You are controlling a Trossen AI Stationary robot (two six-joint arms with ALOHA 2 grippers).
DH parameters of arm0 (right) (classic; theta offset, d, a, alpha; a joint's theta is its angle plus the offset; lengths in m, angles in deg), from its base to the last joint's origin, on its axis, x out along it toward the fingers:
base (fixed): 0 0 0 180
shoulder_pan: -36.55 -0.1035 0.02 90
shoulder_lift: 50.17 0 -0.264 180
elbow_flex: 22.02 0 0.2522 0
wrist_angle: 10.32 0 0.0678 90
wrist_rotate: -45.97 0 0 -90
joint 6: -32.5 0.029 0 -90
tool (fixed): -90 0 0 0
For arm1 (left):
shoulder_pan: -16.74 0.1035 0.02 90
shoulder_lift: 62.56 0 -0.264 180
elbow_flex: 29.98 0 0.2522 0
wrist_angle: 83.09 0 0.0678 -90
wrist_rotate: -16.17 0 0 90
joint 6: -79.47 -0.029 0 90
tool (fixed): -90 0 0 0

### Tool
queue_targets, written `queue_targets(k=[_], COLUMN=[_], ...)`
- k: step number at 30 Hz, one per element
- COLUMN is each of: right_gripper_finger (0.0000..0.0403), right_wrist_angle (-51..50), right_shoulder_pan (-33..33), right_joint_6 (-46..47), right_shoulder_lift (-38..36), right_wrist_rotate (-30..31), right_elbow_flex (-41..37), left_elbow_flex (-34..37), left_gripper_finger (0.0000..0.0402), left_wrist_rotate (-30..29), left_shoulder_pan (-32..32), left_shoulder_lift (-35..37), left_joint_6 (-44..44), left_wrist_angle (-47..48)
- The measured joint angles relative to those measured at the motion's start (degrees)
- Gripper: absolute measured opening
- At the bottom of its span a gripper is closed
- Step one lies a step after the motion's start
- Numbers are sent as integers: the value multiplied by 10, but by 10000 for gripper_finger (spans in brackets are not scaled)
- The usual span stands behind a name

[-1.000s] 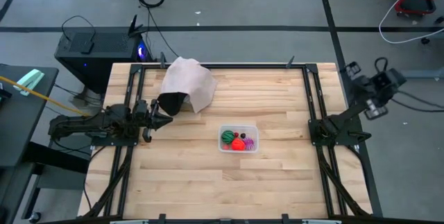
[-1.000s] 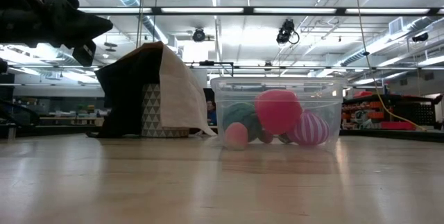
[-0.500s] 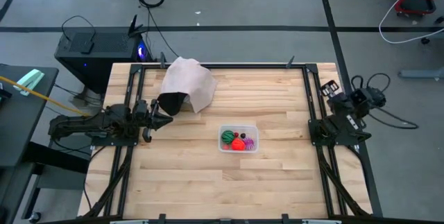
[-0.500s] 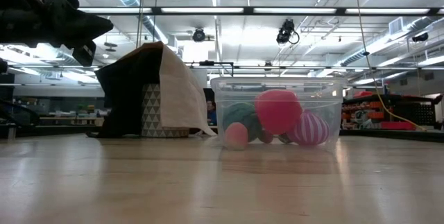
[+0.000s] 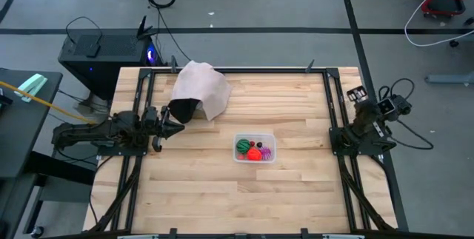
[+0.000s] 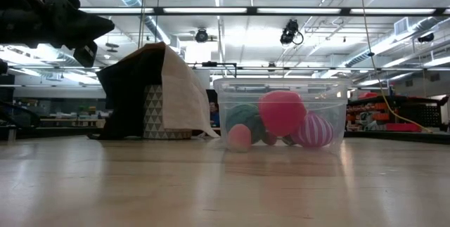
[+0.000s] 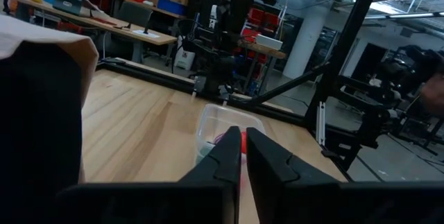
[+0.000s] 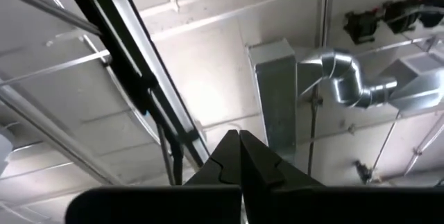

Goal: Pick and placing Produce into tupperware
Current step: Return to Home Position

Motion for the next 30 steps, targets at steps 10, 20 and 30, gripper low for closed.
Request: queue_targets(k=[10,20,30], right_gripper_finger=[0,0,0], right_wrist_angle=[64,-91,-417], right_shoulder_pan=[0,0,0], right_joint_6=[-33,44,207], right_shoulder_lift=[0,0,0], right_wrist_rotate=[-9,-13,-75], right_elbow_flex=[0,-12,-12], left_elbow_flex=[0,0,0], left_gripper_finger=[27,24,36], left_wrist_rotate=[0,0,0], left_shoulder_pan=[0,0,0], left_shoulder_lift=[0,0,0], left_joint_6=[0,0,0], left_wrist_angle=[0,0,0])
